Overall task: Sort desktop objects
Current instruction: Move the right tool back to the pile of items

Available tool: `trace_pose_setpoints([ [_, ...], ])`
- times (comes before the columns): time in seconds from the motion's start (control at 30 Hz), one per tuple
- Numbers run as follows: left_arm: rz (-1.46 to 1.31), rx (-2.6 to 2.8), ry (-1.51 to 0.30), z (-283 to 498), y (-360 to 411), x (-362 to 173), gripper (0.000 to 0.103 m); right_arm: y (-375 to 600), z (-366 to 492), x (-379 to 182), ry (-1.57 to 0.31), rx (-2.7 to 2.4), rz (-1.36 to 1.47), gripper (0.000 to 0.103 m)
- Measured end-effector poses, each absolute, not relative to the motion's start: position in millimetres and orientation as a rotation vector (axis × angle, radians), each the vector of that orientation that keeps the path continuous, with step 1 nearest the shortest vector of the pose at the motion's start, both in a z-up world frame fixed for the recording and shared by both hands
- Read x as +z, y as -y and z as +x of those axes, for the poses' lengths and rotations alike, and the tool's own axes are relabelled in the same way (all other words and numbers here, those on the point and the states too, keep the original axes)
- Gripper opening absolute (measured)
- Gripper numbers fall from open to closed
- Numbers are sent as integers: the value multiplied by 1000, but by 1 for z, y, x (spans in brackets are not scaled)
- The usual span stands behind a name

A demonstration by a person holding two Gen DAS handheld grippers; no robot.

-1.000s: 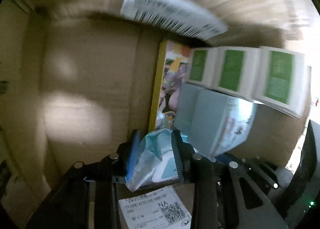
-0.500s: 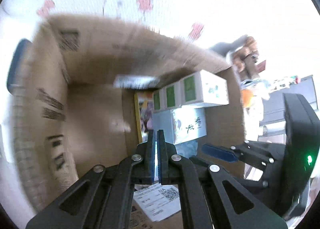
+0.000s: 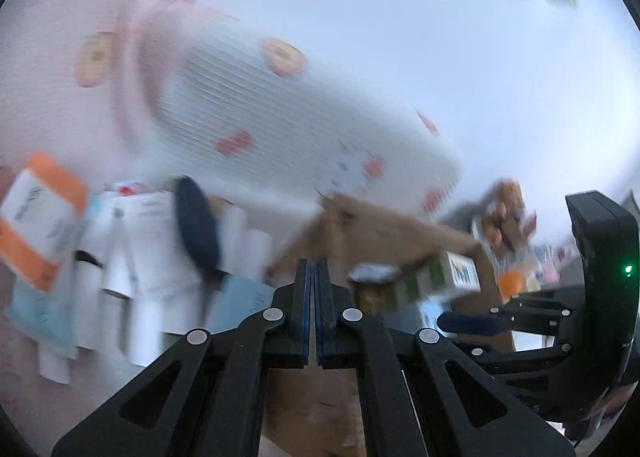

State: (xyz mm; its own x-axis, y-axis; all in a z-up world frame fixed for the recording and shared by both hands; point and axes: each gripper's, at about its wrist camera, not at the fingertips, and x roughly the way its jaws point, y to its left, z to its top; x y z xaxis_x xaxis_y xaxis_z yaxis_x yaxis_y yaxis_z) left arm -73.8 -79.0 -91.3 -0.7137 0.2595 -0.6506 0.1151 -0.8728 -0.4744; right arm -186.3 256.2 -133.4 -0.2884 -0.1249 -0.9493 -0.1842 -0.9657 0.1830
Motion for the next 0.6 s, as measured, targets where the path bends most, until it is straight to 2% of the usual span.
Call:
trace_pose_setpoints([
  [0.2, -1087, 2923, 930, -33, 146, -107, 1, -222, -233, -113, -379, 2651, -1696, 22],
  [0.3, -1100, 3106, 892, -12, 168, -118, 1, -205, -256, -102, -404, 2770, -1625, 22],
  [0.37, -1147, 3176, 921, 0, 182, -132, 11, -198, -270, -90, -449, 2858, -1568, 22],
  [0.43, -1165, 3154, 1063, 12, 199, -148, 50, -188, -287, -88, -506, 2931, -1538, 22],
  [0.5, -1118, 3150, 1199, 22, 213, -159, 54, -182, -306, -91, -561, 2979, -1508, 22],
  [0.6, -1085, 3148, 1232, 24, 221, -165, 54, -167, -334, -96, -594, 3022, -1499, 22],
])
